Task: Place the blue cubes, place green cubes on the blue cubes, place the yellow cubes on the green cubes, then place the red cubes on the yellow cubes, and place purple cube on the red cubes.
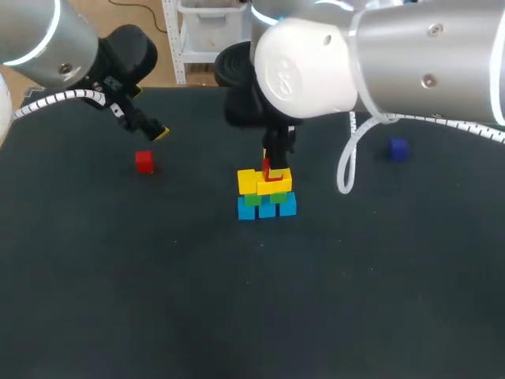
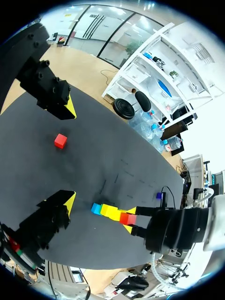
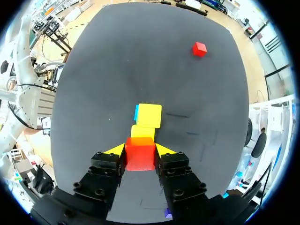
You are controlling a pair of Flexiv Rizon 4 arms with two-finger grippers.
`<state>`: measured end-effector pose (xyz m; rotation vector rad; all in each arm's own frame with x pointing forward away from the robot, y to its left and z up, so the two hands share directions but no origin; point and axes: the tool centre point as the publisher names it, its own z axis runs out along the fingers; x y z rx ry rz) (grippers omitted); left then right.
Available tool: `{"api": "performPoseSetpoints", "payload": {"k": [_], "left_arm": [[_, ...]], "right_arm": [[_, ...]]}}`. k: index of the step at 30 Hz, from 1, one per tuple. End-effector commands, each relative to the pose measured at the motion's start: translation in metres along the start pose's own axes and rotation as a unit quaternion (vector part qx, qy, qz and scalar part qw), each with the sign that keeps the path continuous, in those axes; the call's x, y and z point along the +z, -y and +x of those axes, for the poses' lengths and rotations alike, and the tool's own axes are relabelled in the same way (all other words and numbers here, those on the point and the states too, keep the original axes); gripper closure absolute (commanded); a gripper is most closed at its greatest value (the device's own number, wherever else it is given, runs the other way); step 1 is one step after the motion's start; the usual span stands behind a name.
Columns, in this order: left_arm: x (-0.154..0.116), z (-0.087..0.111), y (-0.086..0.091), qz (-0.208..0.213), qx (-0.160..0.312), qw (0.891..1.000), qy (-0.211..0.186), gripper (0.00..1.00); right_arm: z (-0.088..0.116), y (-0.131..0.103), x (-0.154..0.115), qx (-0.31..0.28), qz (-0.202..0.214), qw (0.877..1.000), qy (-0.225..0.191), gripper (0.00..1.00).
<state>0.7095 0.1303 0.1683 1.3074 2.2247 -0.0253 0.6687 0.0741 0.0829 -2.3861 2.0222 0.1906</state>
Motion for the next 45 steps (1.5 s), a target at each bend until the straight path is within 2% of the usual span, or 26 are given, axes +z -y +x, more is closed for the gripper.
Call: {"api": "performPoseSetpoints", "payload": {"k": [1, 39, 43, 45], "left_arm": [[0.0011, 0.0, -0.0018, 0.002, 0.001, 1.0, 0.001, 0.0], [0.0011, 0.0, -0.0018, 0.002, 0.001, 1.0, 0.001, 0.0], [0.0011, 0.0, -0.0018, 0.002, 0.001, 1.0, 0.001, 0.0], [0.0011, 0.0, -0.0018, 0.002, 0.001, 1.0, 0.001, 0.0]], "right_arm": [[0.0005, 0.0016, 0.0014, 0.001, -0.002, 1.0, 0.0, 1.0], [0.001, -0.0001, -0.0014, -0.002, -0.004, 1.0, 0.0, 1.0], [0.0008, -0.0001, -0.0014, -0.003, -0.004, 1.0, 0.001, 0.95], [0.0008, -0.0001, -0.0014, -0.003, -0.004, 1.0, 0.001, 0.85]]}}
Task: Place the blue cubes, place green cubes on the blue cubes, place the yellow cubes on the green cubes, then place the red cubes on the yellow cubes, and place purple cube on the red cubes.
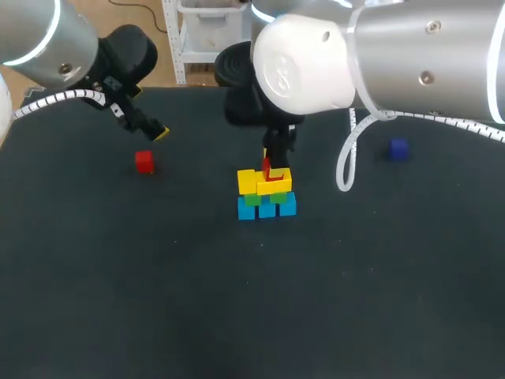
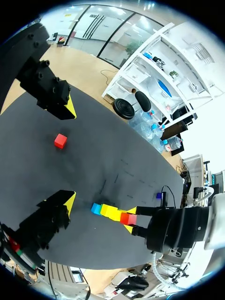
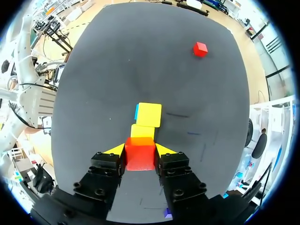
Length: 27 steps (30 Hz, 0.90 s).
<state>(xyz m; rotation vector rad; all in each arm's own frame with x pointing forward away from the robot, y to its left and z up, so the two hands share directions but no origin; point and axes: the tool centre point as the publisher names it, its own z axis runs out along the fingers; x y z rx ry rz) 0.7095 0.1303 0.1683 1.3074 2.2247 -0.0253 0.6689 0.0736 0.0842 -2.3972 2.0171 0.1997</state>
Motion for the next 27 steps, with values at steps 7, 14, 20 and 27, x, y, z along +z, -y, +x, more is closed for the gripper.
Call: {"api": "performPoseSetpoints", "payload": {"k": [7, 14, 20, 27], "left_arm": [[0.0011, 0.0, -0.0018, 0.002, 0.001, 1.0, 0.001, 0.0], [0.0011, 0.0, -0.0018, 0.002, 0.001, 1.0, 0.001, 0.0], [0.0011, 0.0, -0.0018, 0.002, 0.001, 1.0, 0.001, 0.0], [0.0011, 0.0, -0.0018, 0.002, 0.001, 1.0, 0.001, 0.0]], "right_arm": [[0.0001, 0.0, 0.0002, 0.0, -0.001, 1.0, 0.0, 0.71], [-0.0001, 0.0007, 0.0008, -0.001, -0.002, 1.0, 0.0, 0.56], [0.0003, 0.001, 0.0014, 0.001, -0.002, 1.0, 0.0, 0.09], [0.0017, 0.0008, 0.0007, 0.004, -0.002, 1.0, 0.003, 0.0]]}}
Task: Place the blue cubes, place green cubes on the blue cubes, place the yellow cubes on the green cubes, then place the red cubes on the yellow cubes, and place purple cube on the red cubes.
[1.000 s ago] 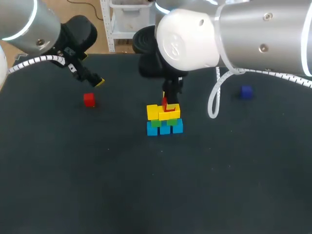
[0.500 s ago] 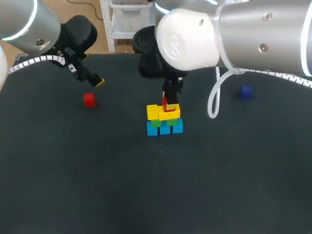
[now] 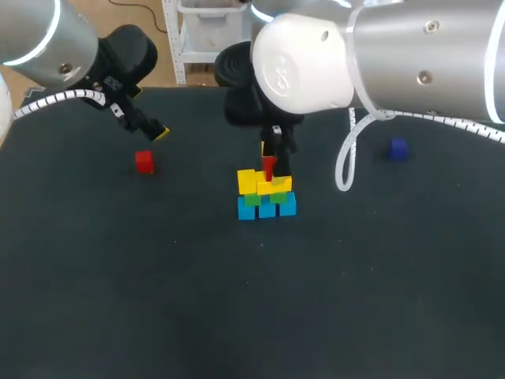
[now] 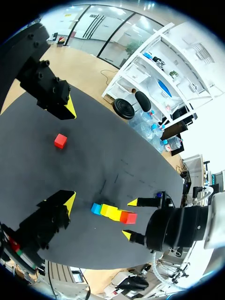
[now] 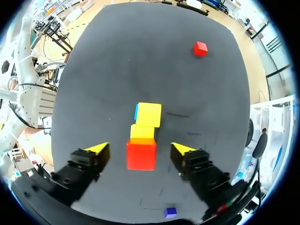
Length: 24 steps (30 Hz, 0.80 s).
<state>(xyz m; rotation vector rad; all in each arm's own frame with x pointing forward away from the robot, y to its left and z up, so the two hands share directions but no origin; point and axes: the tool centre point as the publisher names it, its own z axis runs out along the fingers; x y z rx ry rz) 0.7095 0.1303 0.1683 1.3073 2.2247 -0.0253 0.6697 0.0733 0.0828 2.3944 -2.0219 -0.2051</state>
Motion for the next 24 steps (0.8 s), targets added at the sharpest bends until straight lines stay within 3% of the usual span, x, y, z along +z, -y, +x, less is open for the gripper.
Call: {"api": "performPoseSetpoints", "payload": {"k": [1, 13, 24], "left_arm": [[0.001, 0.0, -0.002, 0.002, 0.001, 1.0, 0.001, 0.0], [0.001, 0.0, -0.002, 0.002, 0.001, 1.0, 0.001, 0.0], [0.001, 0.0, -0.002, 0.002, 0.001, 1.0, 0.001, 0.0]], "right_arm": [[0.002, 0.0, -0.001, 0.004, 0.002, 1.0, 0.005, 0.0], [0.023, -0.001, -0.046, 0.052, 0.086, 0.994, 0.039, 0.0], [0.067, 0.023, -0.085, 0.078, 0.218, 0.972, 0.053, 0.0]]}}
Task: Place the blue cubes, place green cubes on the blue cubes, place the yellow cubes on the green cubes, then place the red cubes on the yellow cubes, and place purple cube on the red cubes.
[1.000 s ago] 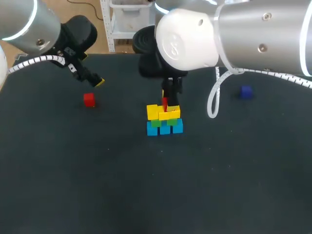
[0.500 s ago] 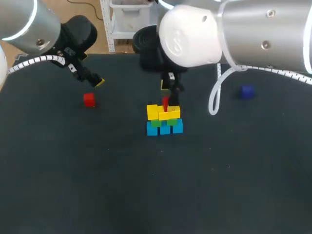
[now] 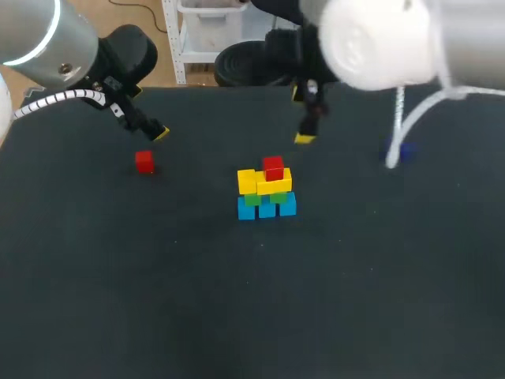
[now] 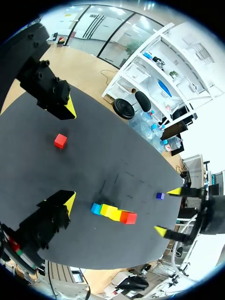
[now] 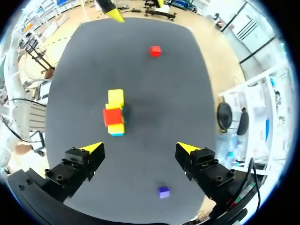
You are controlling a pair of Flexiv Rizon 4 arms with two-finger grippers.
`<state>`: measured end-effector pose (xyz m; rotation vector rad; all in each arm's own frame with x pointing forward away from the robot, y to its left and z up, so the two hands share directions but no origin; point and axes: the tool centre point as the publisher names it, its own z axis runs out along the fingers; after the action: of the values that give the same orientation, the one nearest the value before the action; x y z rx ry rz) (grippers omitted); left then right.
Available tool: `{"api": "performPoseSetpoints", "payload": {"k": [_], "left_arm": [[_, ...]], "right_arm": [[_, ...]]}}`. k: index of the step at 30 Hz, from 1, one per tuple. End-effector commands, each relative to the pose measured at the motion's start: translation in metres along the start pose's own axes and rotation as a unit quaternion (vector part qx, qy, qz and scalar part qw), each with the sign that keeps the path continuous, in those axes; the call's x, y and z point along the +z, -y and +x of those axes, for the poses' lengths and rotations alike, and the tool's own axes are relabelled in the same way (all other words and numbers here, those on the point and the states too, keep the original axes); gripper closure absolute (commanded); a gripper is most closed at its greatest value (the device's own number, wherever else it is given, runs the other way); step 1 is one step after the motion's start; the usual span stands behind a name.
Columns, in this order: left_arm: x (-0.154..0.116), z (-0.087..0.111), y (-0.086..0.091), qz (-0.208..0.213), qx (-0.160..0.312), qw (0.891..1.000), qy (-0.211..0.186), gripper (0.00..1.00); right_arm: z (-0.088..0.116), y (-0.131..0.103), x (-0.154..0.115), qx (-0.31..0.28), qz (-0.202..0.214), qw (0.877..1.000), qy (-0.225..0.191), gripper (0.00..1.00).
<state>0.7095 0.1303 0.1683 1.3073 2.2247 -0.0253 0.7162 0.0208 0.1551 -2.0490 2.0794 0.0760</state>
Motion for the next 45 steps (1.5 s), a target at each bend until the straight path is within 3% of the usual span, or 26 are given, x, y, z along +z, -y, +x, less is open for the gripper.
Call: {"api": "performPoseSetpoints", "payload": {"k": [1, 7, 12, 18, 45], "left_arm": [[0.001, 0.0, -0.002, 0.002, 0.001, 1.0, 0.001, 0.0], [0.001, 0.0, -0.002, 0.002, 0.001, 1.0, 0.001, 0.0], [0.001, 0.0, -0.002, 0.002, 0.001, 1.0, 0.001, 0.0], [0.001, 0.0, -0.002, 0.002, 0.001, 1.0, 0.001, 0.0], [0.001, 0.0, -0.002, 0.002, 0.001, 1.0, 0.001, 0.0]], "right_arm": [[0.017, 0.0, -0.007, -0.011, 0.11, 0.994, 0.026, 0.0], [0.022, 0.022, -0.005, -0.011, 0.162, 0.98, 0.113, 0.0], [0.02, 0.029, 0.0, -0.003, 0.189, 0.968, 0.162, 0.0], [0.038, 0.039, -0.003, 0.034, 0.218, 0.954, 0.202, 0.0], [0.128, 0.048, -0.032, 0.134, 0.282, 0.935, 0.169, 0.0]]}}
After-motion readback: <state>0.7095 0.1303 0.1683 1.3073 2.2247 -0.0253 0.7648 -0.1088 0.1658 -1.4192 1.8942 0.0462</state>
